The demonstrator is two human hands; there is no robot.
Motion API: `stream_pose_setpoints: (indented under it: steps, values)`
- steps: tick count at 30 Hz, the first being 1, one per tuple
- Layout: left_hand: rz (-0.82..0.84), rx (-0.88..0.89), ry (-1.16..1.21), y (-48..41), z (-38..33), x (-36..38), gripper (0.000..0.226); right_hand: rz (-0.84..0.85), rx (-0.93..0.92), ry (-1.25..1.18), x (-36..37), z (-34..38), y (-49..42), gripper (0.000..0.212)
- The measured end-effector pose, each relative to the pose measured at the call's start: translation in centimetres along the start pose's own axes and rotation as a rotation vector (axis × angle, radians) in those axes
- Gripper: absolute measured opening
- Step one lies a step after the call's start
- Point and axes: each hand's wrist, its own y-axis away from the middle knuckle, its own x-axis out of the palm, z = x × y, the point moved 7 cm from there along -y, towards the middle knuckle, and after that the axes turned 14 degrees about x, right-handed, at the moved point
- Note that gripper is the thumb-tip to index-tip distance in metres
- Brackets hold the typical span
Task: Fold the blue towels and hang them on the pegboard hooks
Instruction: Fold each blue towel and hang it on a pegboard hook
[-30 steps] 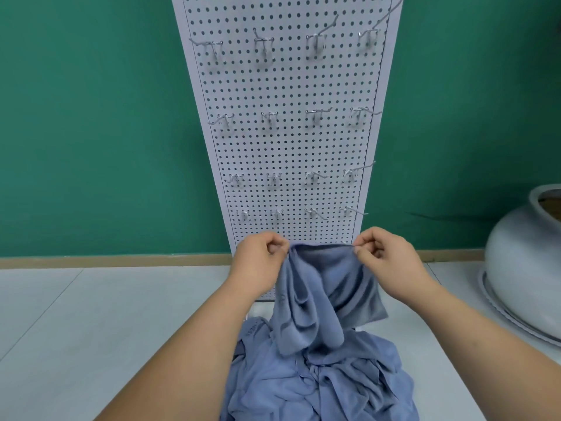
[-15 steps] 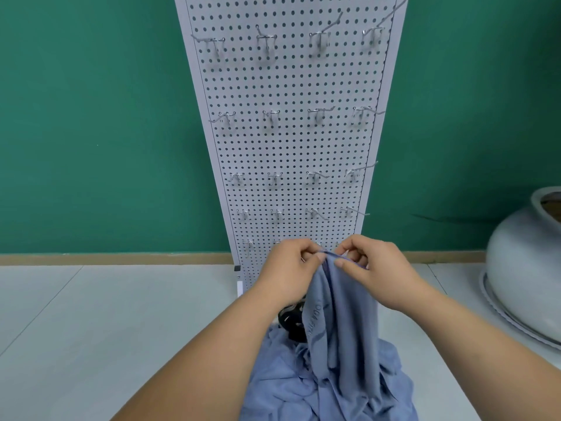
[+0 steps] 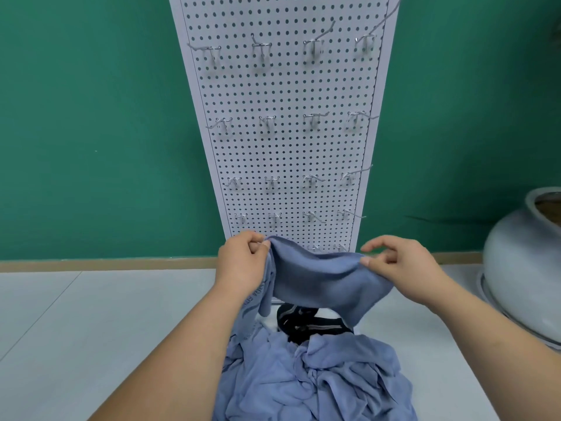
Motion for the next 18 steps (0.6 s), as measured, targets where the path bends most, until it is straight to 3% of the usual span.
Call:
stream_pose_setpoints:
  steps: [4,8,10,14,18]
  values:
    - [0.034,0.048,0.106,0.1,-0.9,0.8,0.01,0.189,0.03,-0.393,1.4,2.9,1.4,0.01]
    - [0.104,0.08,0.255,0.5,-2.3,1.8,0.021,0.31,-0.032,-0.332,2.9,4.8,2.6,0.043]
    - [0.134,0.082,0.309,0.7,-2.9,2.2,0.021,0.209,-0.092,-0.185,3.1,5.4,2.8,0.041]
    - [0.192,0.071,0.425,1.3,-4.2,3.3,0.022,0.048,-0.143,-0.089,3.4,6.0,3.0,0.012]
    - [0.264,0.054,0.565,2.3,-5.8,4.4,0.022,0.0,-0.168,-0.103,3.7,6.2,3.0,0.018]
